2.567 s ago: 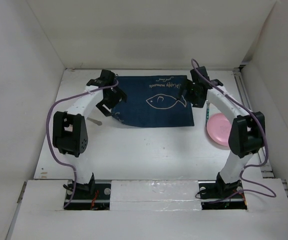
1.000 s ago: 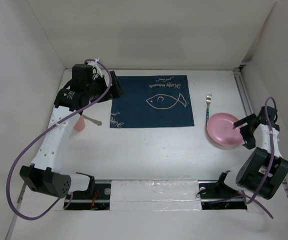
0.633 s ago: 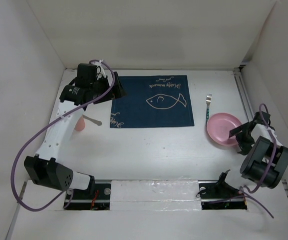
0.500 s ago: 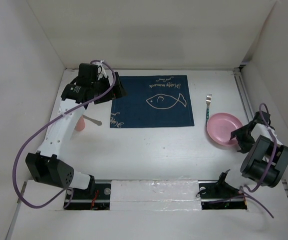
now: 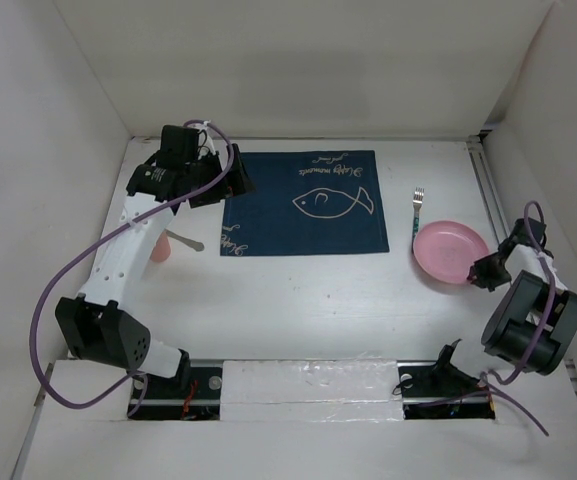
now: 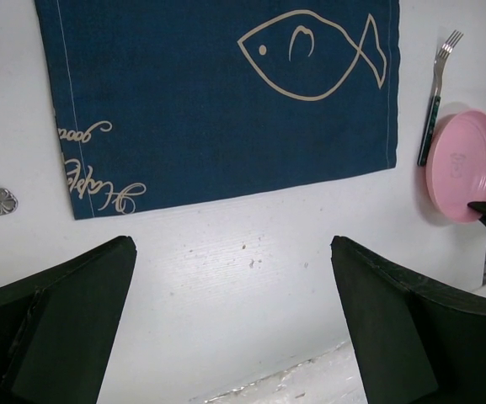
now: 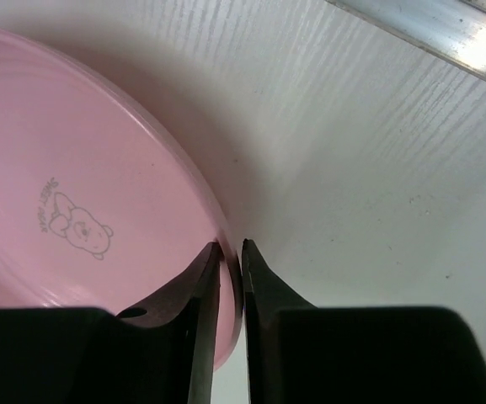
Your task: Set the dinner table for one person
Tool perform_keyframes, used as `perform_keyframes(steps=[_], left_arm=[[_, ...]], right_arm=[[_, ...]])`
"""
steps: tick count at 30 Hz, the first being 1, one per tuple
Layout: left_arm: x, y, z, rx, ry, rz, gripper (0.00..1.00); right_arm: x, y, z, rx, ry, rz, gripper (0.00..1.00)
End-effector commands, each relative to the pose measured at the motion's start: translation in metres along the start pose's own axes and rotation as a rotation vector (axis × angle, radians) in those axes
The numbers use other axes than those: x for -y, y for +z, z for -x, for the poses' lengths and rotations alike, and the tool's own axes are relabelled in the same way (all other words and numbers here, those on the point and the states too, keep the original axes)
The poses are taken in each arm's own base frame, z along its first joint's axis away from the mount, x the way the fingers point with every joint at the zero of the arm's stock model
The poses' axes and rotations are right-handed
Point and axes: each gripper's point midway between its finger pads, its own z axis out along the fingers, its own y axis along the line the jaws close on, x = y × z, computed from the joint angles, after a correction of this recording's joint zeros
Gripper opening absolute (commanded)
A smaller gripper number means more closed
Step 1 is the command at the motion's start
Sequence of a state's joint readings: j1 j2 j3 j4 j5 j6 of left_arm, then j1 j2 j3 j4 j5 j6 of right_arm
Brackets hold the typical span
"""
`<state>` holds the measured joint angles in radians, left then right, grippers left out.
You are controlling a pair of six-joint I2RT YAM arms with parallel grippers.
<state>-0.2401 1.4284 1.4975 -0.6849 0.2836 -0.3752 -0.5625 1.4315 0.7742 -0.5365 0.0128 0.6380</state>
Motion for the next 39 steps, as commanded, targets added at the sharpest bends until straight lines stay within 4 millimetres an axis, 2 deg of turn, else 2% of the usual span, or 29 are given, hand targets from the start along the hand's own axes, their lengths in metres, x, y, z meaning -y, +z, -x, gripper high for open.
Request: perform_keyframes(steps=[1, 4, 8, 9, 10, 12, 13, 14, 15, 16, 17, 19, 20, 21, 22, 23, 26, 27, 30, 31, 33, 34, 36, 39], left_arm=[[0.005, -0.006, 0.014, 0.045, 0.002, -0.005, 1.00], [0.006, -0.010, 0.015, 0.053, -0.005, -0.009, 1.00], [0.009, -0.012, 0.026, 0.069, -0.033, -0.037, 1.00], [0.011, -0.014, 0.026, 0.067, -0.042, -0.037, 1.00], [0.011, -0.011, 0.025, 0.055, -0.055, -0.041, 1.00], [0.015, -0.016, 0.033, 0.082, -0.064, -0.044, 1.00], [0.012, -0.016, 0.032, 0.080, -0.079, -0.026, 1.00], [0.011, -0.021, 0.043, 0.122, -0.106, 0.000, 1.00], [0.010, -0.023, 0.045, 0.132, -0.127, 0.016, 1.00], [0.003, -0.023, 0.046, 0.137, -0.157, 0.041, 1.00], [0.003, -0.026, 0.051, 0.151, -0.178, 0.040, 1.00], [-0.007, -0.026, 0.057, 0.172, -0.247, 0.061, 1.00], [-0.006, -0.030, 0.062, 0.199, -0.256, 0.057, 1.00], [-0.011, -0.031, 0.065, 0.212, -0.272, 0.075, 1.00], [-0.011, -0.031, 0.065, 0.212, -0.284, 0.073, 1.00], [-0.012, -0.031, 0.066, 0.217, -0.285, 0.081, 1.00], [-0.005, -0.035, 0.075, 0.247, -0.275, 0.053, 1.00], [-0.003, -0.038, 0.077, 0.264, -0.270, 0.042, 1.00], [-0.001, -0.045, 0.077, 0.299, -0.261, 0.021, 1.00], [0.002, -0.050, 0.075, 0.301, -0.257, 0.006, 1.00], [0.001, -0.048, 0.070, 0.293, -0.242, 0.002, 1.00], [0.000, -0.050, 0.067, 0.292, -0.242, 0.002, 1.00], [-0.008, -0.050, 0.064, 0.298, -0.239, 0.041, 1.00], [-0.010, -0.054, 0.056, 0.296, -0.239, 0.042, 1.00]], right_arm=[[-0.005, -0.024, 0.021, 0.089, 0.029, -0.010, 0.00], [-0.024, -0.057, 0.044, 0.190, 0.059, 0.056, 0.00], [-0.058, -0.098, 0.055, 0.283, 0.048, 0.122, 0.00], [-0.076, -0.105, 0.046, 0.278, 0.008, 0.162, 0.00], [-0.092, -0.116, 0.048, 0.301, 0.005, 0.203, 0.00], [-0.124, -0.128, 0.040, 0.313, -0.045, 0.287, 0.00], [-0.150, -0.133, 0.023, 0.288, -0.113, 0.327, 0.00], [-0.167, -0.135, 0.016, 0.279, -0.136, 0.356, 0.00], [-0.182, -0.135, 0.008, 0.263, -0.169, 0.369, 0.00], [-0.202, -0.138, -0.016, 0.222, -0.246, 0.407, 0.00], [-0.227, -0.133, -0.024, 0.200, -0.303, 0.424, 0.00], [-0.258, -0.132, -0.048, 0.149, -0.381, 0.477, 0.00], [-0.284, -0.145, -0.065, 0.133, -0.439, 0.550, 0.00], [-0.297, -0.127, -0.082, 0.084, -0.495, 0.548, 0.00], [-0.313, -0.129, -0.100, 0.029, -0.537, 0.608, 0.00], [-0.334, -0.121, -0.121, -0.015, -0.601, 0.632, 0.00], [-0.362, -0.115, -0.158, -0.107, -0.706, 0.691, 0.00], [-0.378, -0.107, -0.173, -0.128, -0.745, 0.702, 0.00], [-0.387, -0.096, -0.204, -0.216, -0.821, 0.696, 0.00], [-0.396, -0.088, -0.207, -0.222, -0.832, 0.707, 0.00], [-0.404, -0.085, -0.218, -0.241, -0.843, 0.744, 0.00], [-0.404, -0.077, -0.220, -0.244, -0.843, 0.739, 0.00], [-0.409, -0.074, -0.227, -0.270, -0.849, 0.774, 0.00], [-0.405, -0.058, -0.232, -0.284, -0.861, 0.749, 0.00]])
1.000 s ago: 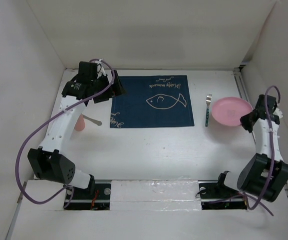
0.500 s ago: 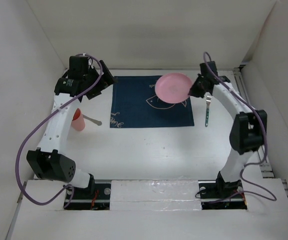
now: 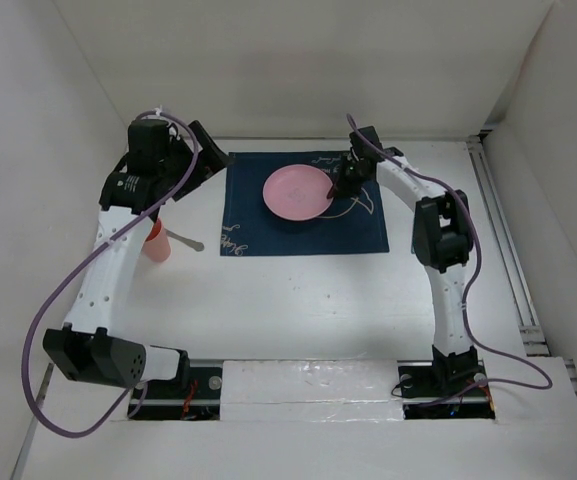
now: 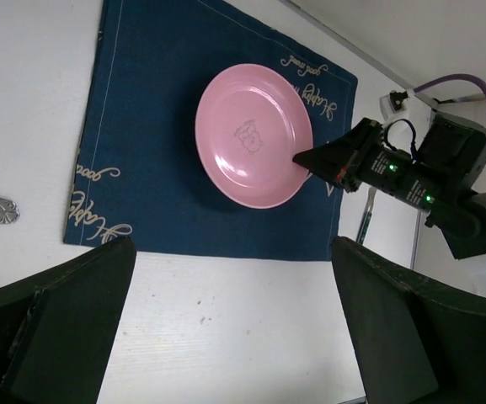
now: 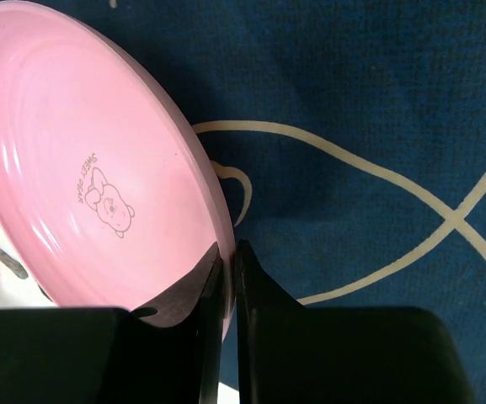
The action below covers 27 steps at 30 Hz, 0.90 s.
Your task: Set the dinner table for one person
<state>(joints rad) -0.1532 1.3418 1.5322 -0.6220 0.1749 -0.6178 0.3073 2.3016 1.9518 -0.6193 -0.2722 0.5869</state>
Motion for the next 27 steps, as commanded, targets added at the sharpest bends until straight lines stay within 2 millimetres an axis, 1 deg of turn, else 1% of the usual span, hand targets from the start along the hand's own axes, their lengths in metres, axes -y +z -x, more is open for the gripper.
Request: perform_keyframes(steps=[1, 2, 3, 4, 5, 6, 7, 8, 9, 11, 12, 14, 15, 16, 18, 19, 20, 22, 23, 24, 25, 26, 27], left_arm=[[0.000, -0.013, 0.002, 0.046, 0.020, -0.019, 1.00], [0.001, -0.017, 0.003, 0.053, 0.021, -0.025, 1.00], [-0.001, -0.017, -0.001, 0.049, 0.020, -0.022, 1.00], [-0.004, -0.015, -0.004, 0.040, 0.019, -0.015, 1.00], [-0.004, -0.015, -0.004, 0.040, 0.019, -0.014, 1.00], [-0.006, -0.016, -0.007, 0.036, 0.018, -0.012, 1.00], [-0.010, -0.013, -0.011, 0.026, 0.016, -0.003, 1.00], [-0.009, -0.013, -0.009, 0.033, 0.017, -0.009, 1.00], [-0.013, -0.010, -0.013, 0.021, 0.016, 0.001, 1.00], [-0.012, -0.012, -0.016, 0.015, 0.016, -0.006, 1.00], [-0.014, -0.010, -0.017, 0.015, 0.016, -0.006, 1.00], [-0.016, -0.008, -0.020, 0.008, 0.005, -0.001, 1.00], [-0.016, -0.008, -0.020, 0.008, 0.005, -0.001, 1.00], [-0.016, -0.008, -0.020, 0.008, 0.005, -0.001, 1.00], [-0.016, -0.008, -0.020, 0.008, 0.005, -0.001, 1.00], [-0.016, -0.008, -0.020, 0.008, 0.005, -0.001, 1.00], [-0.016, -0.008, -0.020, 0.008, 0.005, -0.001, 1.00], [-0.016, -0.008, -0.020, 0.008, 0.014, -0.001, 1.00], [-0.016, -0.008, -0.020, 0.008, 0.014, -0.001, 1.00], [-0.015, -0.011, -0.019, 0.015, 0.016, -0.006, 1.00], [-0.016, -0.011, -0.018, 0.021, 0.016, 0.001, 1.00], [-0.017, -0.011, -0.019, 0.014, 0.014, 0.006, 1.00], [-0.017, -0.011, -0.019, 0.014, 0.014, 0.006, 1.00]], right_arm=[[-0.026, -0.013, 0.028, 0.068, -0.049, 0.104, 0.00], [-0.018, -0.011, 0.027, 0.062, -0.038, 0.093, 0.00], [-0.020, -0.011, 0.030, 0.073, -0.042, 0.101, 0.00], [-0.015, -0.010, 0.030, 0.071, -0.035, 0.105, 0.00], [-0.015, -0.010, 0.030, 0.071, -0.035, 0.105, 0.00], [-0.012, -0.006, 0.028, 0.064, -0.041, 0.100, 0.00], [-0.006, -0.007, 0.033, 0.075, -0.033, 0.089, 0.00], [-0.006, -0.007, 0.033, 0.075, -0.033, 0.089, 0.00], [-0.003, -0.003, 0.031, 0.068, -0.040, 0.083, 0.00], [-0.003, -0.003, 0.031, 0.068, -0.041, 0.083, 0.00], [-0.004, -0.003, 0.033, 0.075, -0.043, 0.088, 0.00], [0.001, 0.005, 0.029, 0.060, -0.037, 0.078, 0.00], [-0.002, 0.003, 0.033, 0.071, -0.041, 0.085, 0.00], [-0.001, 0.006, 0.034, 0.069, -0.041, 0.084, 0.00], [0.002, 0.009, 0.030, 0.055, -0.035, 0.075, 0.00], [-0.004, 0.009, 0.030, 0.058, -0.046, 0.084, 0.00], [-0.001, 0.013, 0.027, 0.050, -0.042, 0.078, 0.00], [-0.004, 0.013, 0.028, 0.052, -0.036, 0.091, 0.00], [-0.008, 0.014, 0.025, 0.047, -0.043, 0.094, 0.00], [-0.008, 0.014, 0.025, 0.047, -0.043, 0.094, 0.00], [-0.010, 0.013, 0.027, 0.054, -0.046, 0.099, 0.00], [-0.006, 0.017, 0.026, 0.051, -0.033, 0.085, 0.01], [-0.006, 0.017, 0.026, 0.051, -0.033, 0.085, 0.07]])
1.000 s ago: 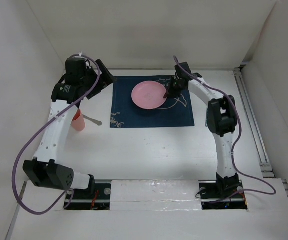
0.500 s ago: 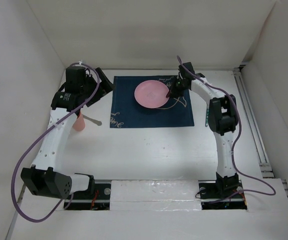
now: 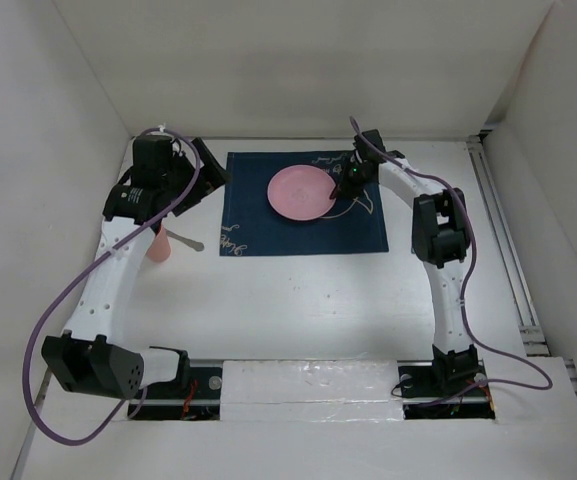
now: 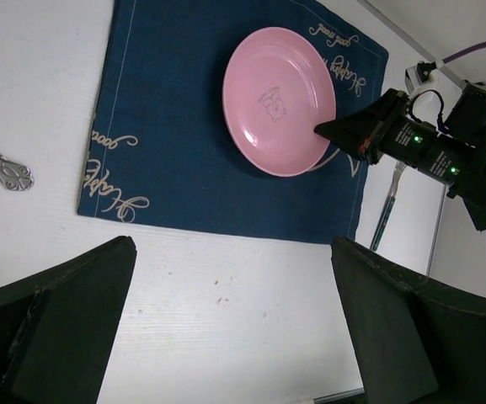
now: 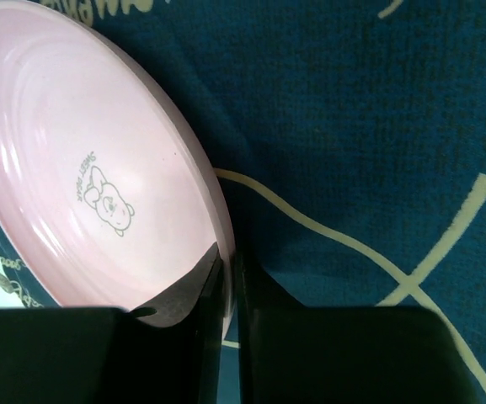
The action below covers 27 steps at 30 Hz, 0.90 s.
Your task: Set the dinner table for one person
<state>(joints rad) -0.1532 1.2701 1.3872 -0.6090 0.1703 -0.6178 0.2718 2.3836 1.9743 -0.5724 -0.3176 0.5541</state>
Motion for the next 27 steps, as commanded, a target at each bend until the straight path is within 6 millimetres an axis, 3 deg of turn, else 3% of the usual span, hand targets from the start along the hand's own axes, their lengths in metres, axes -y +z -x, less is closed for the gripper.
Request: perform_keyframes(steps=[1, 4, 6, 8, 10, 11, 15, 19, 21, 22, 24, 27], left_arm=[[0.007, -0.012, 0.010, 0.058, 0.031, -0.034, 1.00], [0.002, -0.010, 0.010, 0.063, 0.029, -0.013, 1.00], [-0.002, -0.010, 0.010, 0.065, 0.028, 0.007, 1.00], [-0.009, -0.015, 0.014, 0.081, 0.014, 0.058, 1.00], [-0.017, -0.014, 0.017, 0.084, -0.001, 0.121, 1.00], [-0.028, -0.009, 0.021, 0.082, -0.025, 0.170, 1.00], [-0.049, -0.012, 0.041, 0.092, -0.090, 0.241, 1.00], [-0.046, -0.028, 0.062, 0.152, -0.081, 0.268, 1.00], [-0.056, -0.028, 0.066, 0.158, -0.096, 0.341, 1.00], [-0.063, -0.034, 0.076, 0.193, -0.100, 0.384, 1.00], [-0.086, -0.037, 0.075, 0.184, -0.154, 0.476, 1.00], [-0.134, -0.050, 0.077, 0.182, -0.266, 0.634, 1.00]], right_arm=[[-0.030, -0.008, 0.019, 0.062, -0.034, 0.074, 0.15], [-0.032, -0.008, 0.018, 0.054, -0.035, 0.085, 0.54], [-0.039, -0.020, 0.025, 0.082, -0.043, 0.093, 0.69], [-0.047, -0.037, 0.026, 0.102, -0.041, 0.107, 1.00], [-0.052, -0.048, 0.027, 0.132, -0.052, 0.097, 1.00], [-0.062, -0.067, 0.037, 0.179, -0.063, 0.104, 1.00], [-0.051, -0.106, 0.044, 0.264, -0.071, -0.009, 1.00], [-0.053, -0.136, 0.046, 0.338, -0.109, -0.079, 1.00], [-0.056, -0.152, 0.047, 0.353, -0.136, -0.084, 1.00], [-0.063, -0.156, 0.045, 0.358, -0.146, -0.072, 1.00], [-0.069, -0.168, 0.038, 0.370, -0.166, -0.067, 1.00], [-0.088, -0.174, 0.027, 0.367, -0.233, -0.035, 1.00]])
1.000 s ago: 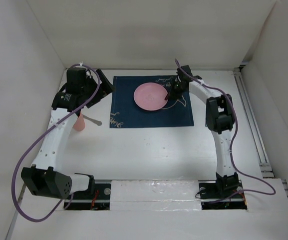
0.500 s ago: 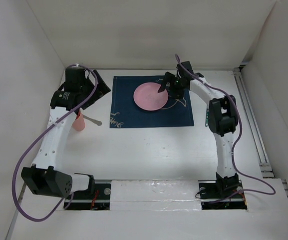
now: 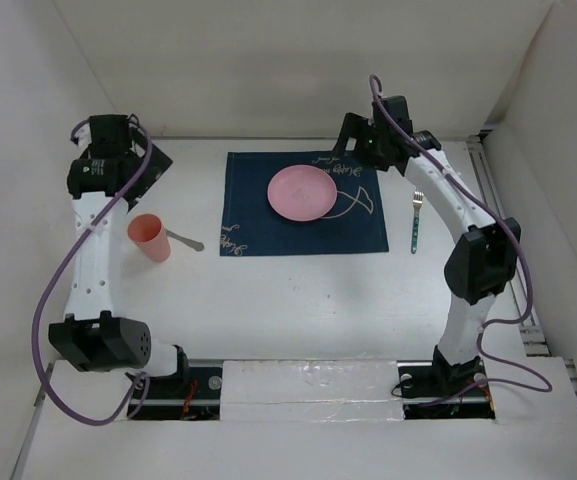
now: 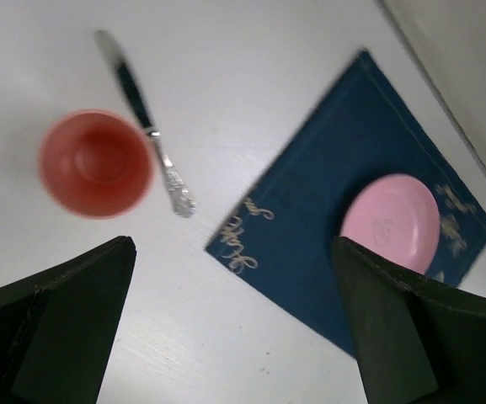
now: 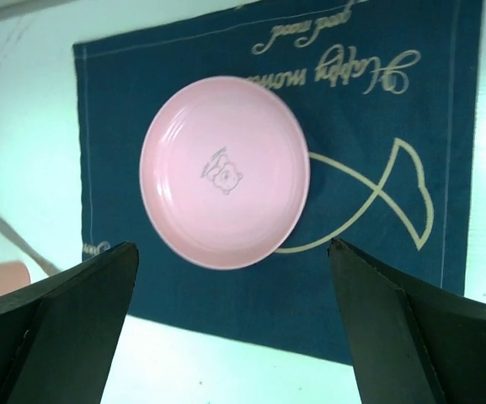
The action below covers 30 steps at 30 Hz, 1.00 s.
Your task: Set the dinner table for one person
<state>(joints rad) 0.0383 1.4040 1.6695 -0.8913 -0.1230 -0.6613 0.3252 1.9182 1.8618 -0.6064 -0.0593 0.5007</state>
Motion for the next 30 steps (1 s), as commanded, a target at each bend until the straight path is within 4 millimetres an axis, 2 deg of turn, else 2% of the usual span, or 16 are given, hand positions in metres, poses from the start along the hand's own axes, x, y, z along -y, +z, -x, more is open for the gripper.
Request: perform_keyframes(steps=[1, 2, 5, 8, 9, 11, 13, 14, 15, 19, 21, 22, 23, 24, 26, 30], left_arm=[[-0.064, 0.002, 0.011, 0.001, -0.125, 0.249, 1.00], [-0.087, 0.005, 0.013, -0.001, -0.156, 0.312, 1.00], [-0.117, 0.016, 0.006, -0.025, -0.175, 0.395, 1.00], [-0.126, 0.030, 0.000, -0.041, -0.192, 0.393, 1.00], [-0.137, 0.035, -0.005, -0.048, -0.198, 0.426, 1.00], [-0.138, 0.041, -0.006, -0.041, -0.200, 0.421, 0.97], [-0.143, 0.053, -0.013, -0.070, -0.195, 0.443, 0.92], [-0.142, 0.054, -0.011, -0.060, -0.196, 0.435, 0.91], [-0.146, 0.060, -0.019, -0.087, -0.192, 0.455, 0.91], [-0.152, 0.081, -0.029, -0.099, -0.182, 0.450, 0.83], [-0.148, 0.085, -0.022, -0.073, -0.186, 0.431, 0.80], [-0.150, 0.090, -0.026, -0.084, -0.185, 0.440, 0.70], [-0.152, 0.094, -0.029, -0.098, -0.182, 0.449, 0.70], [-0.154, 0.097, -0.031, -0.106, -0.181, 0.456, 0.63], [-0.157, 0.105, -0.037, -0.126, -0.178, 0.470, 0.55], [-0.164, 0.114, -0.054, -0.154, -0.188, 0.471, 0.50]], right_arm=[[-0.023, -0.018, -0.011, -0.005, -0.118, 0.022, 1.00], [-0.029, -0.020, -0.013, -0.010, -0.140, 0.031, 1.00], [-0.053, -0.030, -0.027, -0.043, -0.209, 0.074, 1.00], [-0.070, -0.035, -0.042, -0.075, -0.240, 0.135, 1.00], [-0.078, -0.038, -0.046, -0.079, -0.247, 0.165, 1.00], [-0.088, -0.038, -0.057, -0.107, -0.253, 0.219, 1.00], [-0.095, -0.041, -0.059, -0.112, -0.254, 0.262, 1.00], [-0.093, -0.039, -0.064, -0.127, -0.253, 0.265, 1.00], [-0.091, -0.038, -0.067, -0.135, -0.252, 0.260, 1.00], [-0.093, -0.037, -0.070, -0.144, -0.252, 0.278, 1.00], [-0.091, -0.037, -0.068, -0.144, -0.247, 0.280, 1.00], [-0.092, -0.038, -0.069, -0.149, -0.247, 0.288, 1.00], [-0.092, -0.038, -0.069, -0.149, -0.247, 0.288, 1.00], [-0.095, -0.038, -0.068, -0.145, -0.247, 0.301, 1.00], [-0.090, -0.037, -0.064, -0.141, -0.241, 0.294, 1.00], [-0.088, -0.037, -0.062, -0.141, -0.235, 0.295, 1.00]])
